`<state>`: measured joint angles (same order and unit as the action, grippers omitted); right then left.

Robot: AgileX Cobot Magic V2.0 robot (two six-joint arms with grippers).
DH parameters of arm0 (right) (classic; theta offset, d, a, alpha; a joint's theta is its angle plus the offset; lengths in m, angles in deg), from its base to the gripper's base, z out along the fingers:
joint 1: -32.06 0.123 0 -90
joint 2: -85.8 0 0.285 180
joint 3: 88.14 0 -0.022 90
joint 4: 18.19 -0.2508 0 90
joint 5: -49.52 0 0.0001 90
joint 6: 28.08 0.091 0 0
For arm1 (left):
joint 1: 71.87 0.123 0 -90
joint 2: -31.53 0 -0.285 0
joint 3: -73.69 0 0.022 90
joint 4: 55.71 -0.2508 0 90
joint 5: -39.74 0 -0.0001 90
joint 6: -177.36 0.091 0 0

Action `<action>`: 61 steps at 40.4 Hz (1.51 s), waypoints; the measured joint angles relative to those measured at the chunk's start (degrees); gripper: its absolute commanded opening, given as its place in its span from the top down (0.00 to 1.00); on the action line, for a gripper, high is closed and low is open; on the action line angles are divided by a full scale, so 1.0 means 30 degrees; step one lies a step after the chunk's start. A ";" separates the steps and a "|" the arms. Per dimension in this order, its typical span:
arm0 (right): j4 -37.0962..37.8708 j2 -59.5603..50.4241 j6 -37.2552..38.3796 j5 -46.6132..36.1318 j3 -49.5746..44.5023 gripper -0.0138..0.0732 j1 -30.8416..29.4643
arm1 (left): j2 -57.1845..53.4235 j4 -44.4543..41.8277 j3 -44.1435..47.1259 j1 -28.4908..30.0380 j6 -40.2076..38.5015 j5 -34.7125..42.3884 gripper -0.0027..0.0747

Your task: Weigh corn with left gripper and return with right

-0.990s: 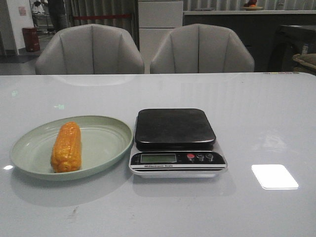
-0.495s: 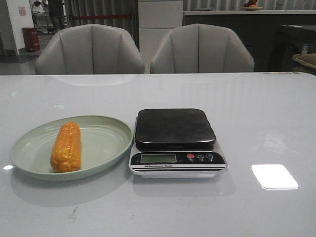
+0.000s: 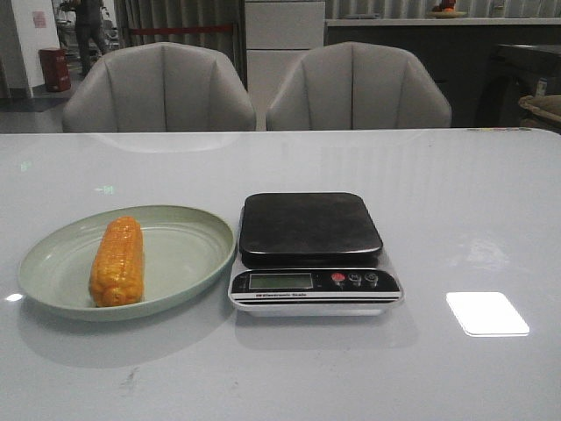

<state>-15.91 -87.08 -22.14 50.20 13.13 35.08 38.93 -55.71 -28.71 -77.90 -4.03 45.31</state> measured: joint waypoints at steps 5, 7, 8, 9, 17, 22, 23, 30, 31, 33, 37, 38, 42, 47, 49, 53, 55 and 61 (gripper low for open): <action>0.0000 0.0000 0.0000 0.0000 0.0000 0.64 0.0000 | 0.0000 0.0381 -0.0699 0.0000 0.0000 0.0455 0.80; 0.0000 0.0000 0.0000 0.0000 0.0000 0.64 0.0000 | 0.0000 0.0502 -0.1437 0.0000 -0.0034 -0.0060 0.80; 0.0000 0.0000 0.0000 0.0000 0.0000 0.64 0.0000 | 0.0056 0.0584 -0.1829 0.0000 -0.0033 -0.0496 0.80; 0.0000 0.0000 0.0000 0.0000 0.0000 0.64 0.0000 | 0.0219 0.0585 -0.2386 0.0000 -0.0033 -0.0998 0.80; 0.0000 0.0000 0.0000 0.0000 0.0000 0.64 0.0000 | 0.2915 0.0669 -0.6408 0.0000 -0.0033 -0.5422 0.80; 0.0000 0.0000 0.0000 0.0000 0.0000 0.64 0.0000 | 0.4854 0.0698 -0.7911 0.0000 -0.0033 -0.8041 0.80; 0.0000 0.0000 0.0000 0.0000 0.0000 0.64 0.0000 | 0.5110 0.0712 -0.8010 0.0000 -0.0033 -0.8282 0.80; 0.0000 0.0000 0.0000 0.0000 0.0000 0.64 0.0000 | 0.6691 0.0743 -0.8137 0.0000 -0.0033 -0.9152 0.80; 0.0000 0.0000 0.0000 0.0000 0.0000 0.64 0.0000 | 0.6831 0.0743 -0.8137 0.0000 -0.0033 -0.9142 0.80; 0.0000 0.0000 0.0000 0.0000 0.0000 0.64 0.0000 | 0.7124 0.0743 -0.8137 0.0000 -0.0033 -0.9142 0.80; 0.0000 0.0000 0.0000 0.0000 0.0000 0.64 0.0000 | 0.7737 0.0757 -0.8137 0.0000 -0.0033 -0.9261 0.77; 0.0000 0.0000 0.0000 0.0000 0.0000 0.64 0.0000 | 0.7869 0.0757 -0.8137 0.0000 -0.0033 -0.9273 0.74; 0.0000 0.0000 0.0000 0.0000 0.0000 0.64 0.0000 | 0.8617 0.0787 -0.8137 0.0000 -0.0033 -0.9305 0.61; 0.0000 0.0000 0.0000 0.0000 0.0000 0.64 0.0000 | 0.9555 0.0988 -0.8187 0.0000 -0.0033 -0.9305 0.39; 0.0000 0.0000 0.0000 0.0000 0.0000 0.64 0.0000 | 1.0026 0.1173 -0.8268 0.0000 -0.0033 -0.9347 0.31; 0.0000 0.0000 0.0000 0.0000 0.0000 0.64 0.0000 | 1.0892 0.1529 -0.8820 0.0000 -0.0033 -0.9772 0.23; 0.0000 0.0000 0.0000 0.0000 0.0000 0.64 0.0000 | 1.1455 0.1668 -0.9279 0.0000 -0.0033 -1.0257 0.23; 0.0000 0.0000 0.0000 0.0000 0.0000 0.64 0.0000 | 1.3523 0.2281 -1.0821 -0.0099 -0.0033 -1.1724 0.23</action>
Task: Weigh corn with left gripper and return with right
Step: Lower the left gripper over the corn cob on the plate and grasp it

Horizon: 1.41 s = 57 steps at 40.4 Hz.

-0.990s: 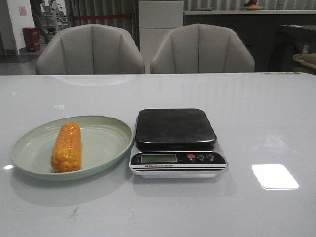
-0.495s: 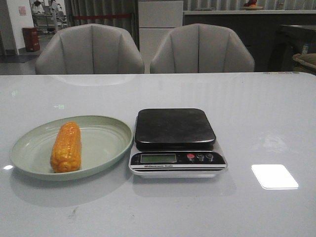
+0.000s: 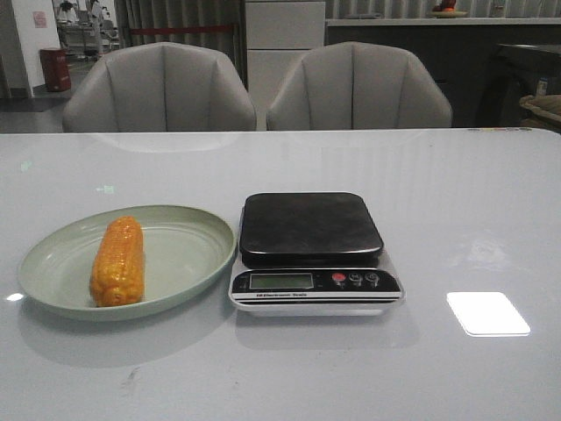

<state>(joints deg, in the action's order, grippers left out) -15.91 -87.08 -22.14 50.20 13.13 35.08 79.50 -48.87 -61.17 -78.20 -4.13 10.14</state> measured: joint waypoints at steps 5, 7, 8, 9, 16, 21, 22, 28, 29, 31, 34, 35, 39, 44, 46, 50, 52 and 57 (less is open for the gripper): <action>0.0000 0.0000 0.0000 0.0000 0.0000 0.64 0.0000 | 0.1849 0.0326 -0.0915 -0.0734 0.0000 -0.0389 0.23; 0.0000 0.0000 0.0000 0.0000 0.0000 0.64 0.0000 | 0.2642 0.0573 -0.1218 -0.1192 0.0000 -0.0424 0.23; 0.0000 0.0000 0.0000 0.0000 0.0000 0.64 0.0000 | 0.2999 0.0690 -0.1356 -0.1420 0.0000 -0.0424 0.23; 0.0000 0.0000 0.0000 0.0000 0.0000 0.64 0.0000 | 0.3367 0.0790 -0.1495 -0.1751 0.0000 -0.0424 0.23; 0.0000 0.0000 0.0000 0.0000 0.0000 0.64 0.0000 | 0.6789 0.1050 -0.2689 -0.3884 -0.0680 -0.0436 0.23; 0.0000 0.0000 0.0000 0.0000 0.0000 0.64 0.0000 | 0.9056 0.1090 -0.3515 -0.4975 -0.1306 -0.0296 0.23; 0.0000 0.0000 0.0000 0.0000 0.0000 0.64 0.0000 | 0.9576 0.1090 -0.3711 -0.5128 -0.1376 -0.0195 0.23; 0.0000 0.0000 0.0000 0.0000 0.0000 0.64 0.0000 | 1.2215 0.1135 -0.4854 -0.5998 -0.1865 0.0017 0.23; 0.0000 0.0000 0.0000 0.0000 0.0000 0.64 0.0000 | 1.2578 0.1135 -0.5019 -0.6088 -0.1952 0.0078 0.23; 0.0000 0.0000 0.0000 0.0000 0.0000 0.64 0.0000 | 1.3409 0.1135 -0.5386 -0.6277 -0.2152 0.0191 0.23; 0.0000 0.0000 0.0000 0.0000 0.0000 0.64 0.0000 | 1.4639 0.1135 -0.5938 -0.6509 -0.2432 0.0302 0.23; 0.0000 0.0000 0.0000 0.0000 0.0000 0.64 0.0000 | 1.5059 0.1135 -0.6136 -0.6563 -0.2519 0.0302 0.23; 0.0000 0.0000 0.0000 0.0000 0.0000 0.64 0.0000 | 1.6377 0.1135 -0.6712 -0.6691 -0.2911 0.0431 0.23; 0.0000 0.0000 0.0000 0.0000 0.0000 0.64 0.0000 | 1.7601 0.1135 -0.7059 -0.6691 -0.3348 0.0425 0.23; 0.0000 0.0000 0.0000 0.0000 0.0000 0.64 0.0000 | 1.8001 0.1135 -0.7097 -0.6691 -0.3473 0.0425 0.23; 0.0000 0.0000 0.0000 0.0000 0.0000 0.64 0.0000 | 1.8698 0.1135 -0.7130 -0.6720 -0.3834 0.0425 0.25; 0.0000 0.0000 0.0000 0.0000 0.0000 0.64 0.0000 | 1.9027 0.1135 -0.7130 -0.6720 -0.3970 0.0425 0.28; 0.0000 0.0000 0.0000 0.0000 0.0000 0.64 0.0000 | 1.9748 0.1135 -0.7170 -0.6720 -0.4341 0.0502 0.47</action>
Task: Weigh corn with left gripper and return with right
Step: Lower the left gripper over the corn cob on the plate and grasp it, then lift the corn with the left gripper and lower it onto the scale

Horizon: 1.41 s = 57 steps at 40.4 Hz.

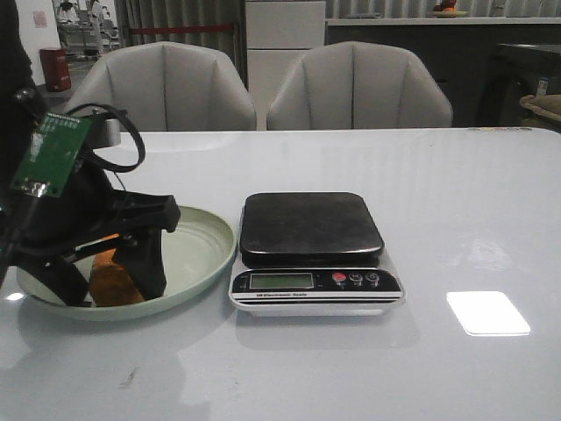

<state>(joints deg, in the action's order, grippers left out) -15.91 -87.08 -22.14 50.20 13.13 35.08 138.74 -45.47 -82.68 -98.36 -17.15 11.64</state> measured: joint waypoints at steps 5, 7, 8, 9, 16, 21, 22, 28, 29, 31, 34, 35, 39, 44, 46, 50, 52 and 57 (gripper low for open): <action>0.0000 0.0000 0.0000 0.0000 0.0000 0.64 0.0000 | 0.0253 0.0000 -0.0079 0.0000 -0.0067 0.0432 0.70; 0.0000 0.0000 0.0000 0.0000 0.0000 0.64 0.0000 | 0.0253 0.0000 -0.0191 0.0000 -0.0095 0.0454 0.79; 0.0000 0.0000 0.0000 0.0000 0.0000 0.64 0.0000 | 0.0290 0.0000 -0.0226 0.0000 -0.0095 0.0496 0.83; 0.0000 0.0000 0.0000 0.0000 0.0000 0.64 0.0000 | 0.0315 0.0000 -0.0363 0.0000 -0.0095 0.0485 0.82; 0.0000 0.0000 0.0000 0.0000 0.0000 0.64 0.0000 | 0.0332 -0.0038 -0.1560 -0.0041 -0.0060 0.0098 0.81; 0.0000 0.0000 0.0000 0.0000 0.0000 0.64 0.0000 | 0.0248 -0.0109 -0.2658 -0.0422 0.0137 -0.0348 0.81; 0.0000 0.0000 0.0000 0.0000 0.0000 0.64 0.0000 | 0.0242 -0.0109 -0.2866 -0.0592 0.0139 -0.0453 0.81; 0.0000 0.0000 0.0000 0.0000 0.0000 0.64 0.0000 | 0.0165 -0.0188 -0.4461 -0.1855 0.0215 -0.0663 0.81; 0.0000 0.0000 0.0000 0.0000 0.0000 0.64 0.0000 | 0.0165 -0.0188 -0.4644 -0.2087 0.0215 -0.0660 0.81; 0.0000 0.0000 0.0000 0.0000 0.0000 0.64 0.0000 | 0.0238 -0.0188 -0.5067 -0.2416 0.0215 -0.0660 0.81; 0.0000 0.0000 0.0000 0.0000 0.0000 0.64 0.0000 | 0.0453 -0.0188 -0.5602 -0.2899 0.0253 -0.0769 0.81; 0.0000 0.0000 0.0000 0.0000 0.0000 0.64 0.0000 | 0.0497 -0.0188 -0.5742 -0.2994 0.0253 -0.0815 0.81; 0.0000 0.0000 0.0000 0.0000 0.0000 0.64 0.0000 | 0.0923 -0.0188 -0.6236 -0.3470 0.0253 -0.0894 0.81; 0.0000 0.0000 0.0000 0.0000 0.0000 0.64 0.0000 | 0.1587 -0.0188 -0.6891 -0.4051 0.0286 -0.0894 0.81; 0.0000 0.0000 0.0000 0.0000 0.0000 0.64 0.0000 | 0.1905 -0.0147 -0.7121 -0.4276 0.0286 -0.0925 0.81; 0.0000 0.0000 0.0000 0.0000 0.0000 0.64 0.0000 | 0.2703 0.0107 -0.7644 -0.4682 0.0286 -0.1014 0.81; 0.0000 0.0000 0.0000 0.0000 0.0000 0.64 0.0000 | 0.3082 0.0204 -0.7918 -0.4859 0.0319 -0.1093 0.80; 0.0000 0.0000 0.0000 0.0000 0.0000 0.64 0.0000 | 0.3914 0.0348 -0.8449 -0.5184 0.0319 -0.1173 0.74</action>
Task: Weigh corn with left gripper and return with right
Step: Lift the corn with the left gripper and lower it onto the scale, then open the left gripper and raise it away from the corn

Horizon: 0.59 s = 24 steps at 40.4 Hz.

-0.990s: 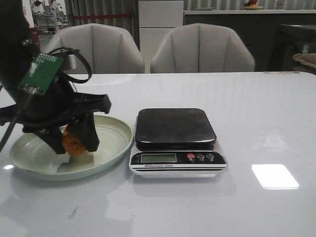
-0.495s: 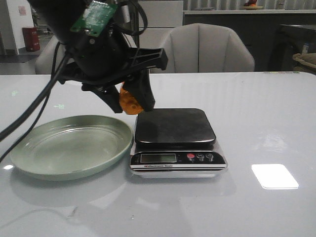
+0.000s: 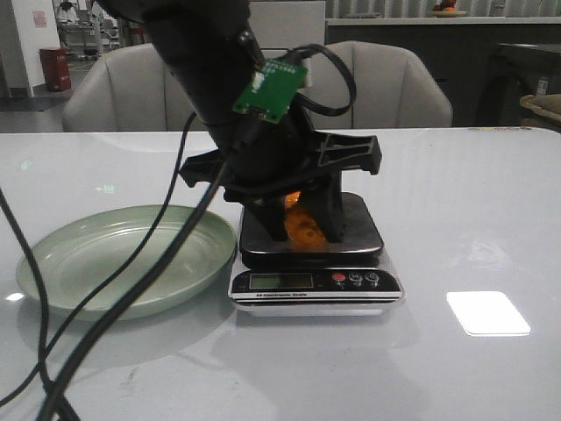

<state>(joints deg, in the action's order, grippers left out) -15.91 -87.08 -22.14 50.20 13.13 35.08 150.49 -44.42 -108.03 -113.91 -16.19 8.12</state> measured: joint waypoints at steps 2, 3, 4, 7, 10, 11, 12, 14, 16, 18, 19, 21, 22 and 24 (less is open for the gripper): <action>0.0000 0.0000 0.0000 0.0000 0.0000 0.64 0.0000 | 0.0197 0.0081 -0.0131 -0.0044 0.0000 0.0000 0.65; 0.0000 0.0000 0.0000 0.0000 0.0000 0.64 0.0000 | 0.0292 0.0132 -0.0131 -0.0044 0.0000 0.0034 0.60; 0.0000 0.0000 0.0000 0.0000 0.0000 0.64 0.0000 | 0.0327 0.0208 -0.0175 -0.0044 0.0000 0.0034 0.55; 0.0000 0.0000 0.0000 0.0000 0.0000 0.64 0.0000 | 0.0413 0.0259 -0.0175 -0.0044 0.0000 0.0102 0.36; 0.0000 0.0000 0.0000 0.0000 0.0000 0.64 0.0000 | 0.0413 0.0290 -0.0175 -0.0081 0.0000 0.0205 0.25; 0.0000 0.0000 0.0000 0.0000 0.0000 0.64 0.0000 | 0.0413 0.0290 -0.0211 -0.0081 0.0000 0.0207 0.25; 0.0000 0.0000 0.0000 0.0000 0.0000 0.64 0.0000 | 0.0413 0.0290 -0.0202 -0.0087 0.0000 0.0292 0.25; 0.0000 0.0000 0.0000 0.0000 0.0000 0.64 0.0000 | 0.0413 0.0303 -0.0202 -0.0087 0.0000 0.0323 0.26; 0.0000 0.0000 0.0000 0.0000 0.0000 0.64 0.0000 | 0.0413 0.0303 -0.0202 -0.0087 0.0000 0.0323 0.26; 0.0000 0.0000 0.0000 0.0000 0.0000 0.64 0.0000 | 0.0413 0.0303 -0.0202 -0.0087 0.0000 0.0323 0.27; 0.0000 0.0000 0.0000 0.0000 0.0000 0.64 0.0000 | 0.0413 0.0303 -0.0202 -0.0087 0.0000 0.0323 0.27; 0.0000 0.0000 0.0000 0.0000 0.0000 0.64 0.0000 | 0.0413 0.0303 -0.0202 -0.0087 0.0000 0.0288 0.28; 0.0000 0.0000 0.0000 0.0000 0.0000 0.64 0.0000 | 0.0363 0.0303 -0.0202 -0.0087 0.0000 0.0283 0.29; 0.0000 0.0000 0.0000 0.0000 0.0000 0.64 0.0000 | 0.0146 0.0303 -0.0202 -0.0087 0.0000 0.0138 0.30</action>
<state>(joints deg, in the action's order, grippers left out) -15.91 -87.08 -22.14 50.20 13.13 35.08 150.92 -43.51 -108.64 -114.18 -16.19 8.54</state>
